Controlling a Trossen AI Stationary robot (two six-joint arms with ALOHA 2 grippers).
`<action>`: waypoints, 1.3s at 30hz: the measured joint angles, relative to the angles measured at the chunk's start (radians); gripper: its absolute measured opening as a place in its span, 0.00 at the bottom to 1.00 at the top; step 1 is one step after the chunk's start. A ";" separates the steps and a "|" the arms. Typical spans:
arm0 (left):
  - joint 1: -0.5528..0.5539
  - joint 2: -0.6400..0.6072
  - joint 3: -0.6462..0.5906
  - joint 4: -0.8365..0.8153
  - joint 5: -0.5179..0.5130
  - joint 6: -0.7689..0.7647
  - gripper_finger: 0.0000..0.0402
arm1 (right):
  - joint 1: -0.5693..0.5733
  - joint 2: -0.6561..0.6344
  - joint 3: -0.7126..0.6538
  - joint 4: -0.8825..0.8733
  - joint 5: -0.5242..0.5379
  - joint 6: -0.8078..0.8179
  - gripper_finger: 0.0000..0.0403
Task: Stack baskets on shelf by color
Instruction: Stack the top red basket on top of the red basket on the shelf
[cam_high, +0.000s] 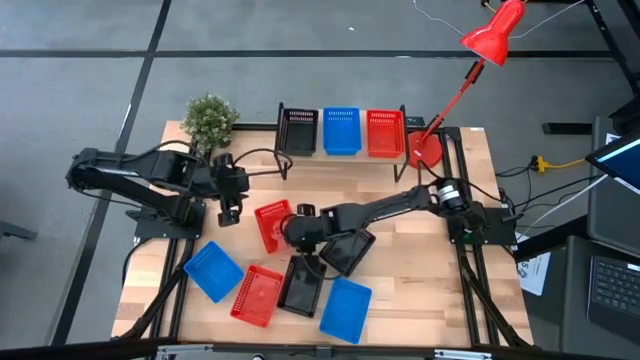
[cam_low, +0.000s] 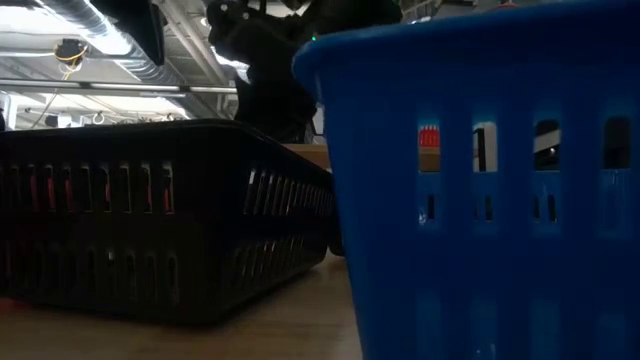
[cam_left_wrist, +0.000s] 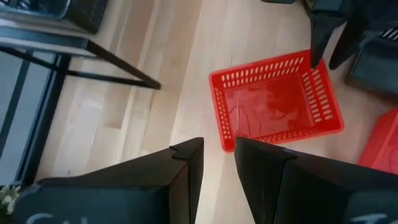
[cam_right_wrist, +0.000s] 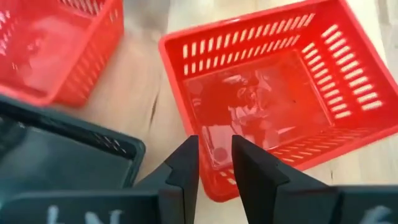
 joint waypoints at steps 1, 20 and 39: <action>0.000 -0.003 0.000 0.000 -0.001 0.000 0.21 | 0.000 0.002 0.000 -0.003 -0.001 -0.014 0.24; 0.000 -0.013 0.000 0.001 -0.012 0.000 0.21 | 0.001 0.061 0.000 -0.025 -0.022 -0.076 0.22; 0.000 -0.013 0.000 0.002 -0.014 0.001 0.21 | 0.166 -0.147 0.479 -0.932 0.550 0.143 0.01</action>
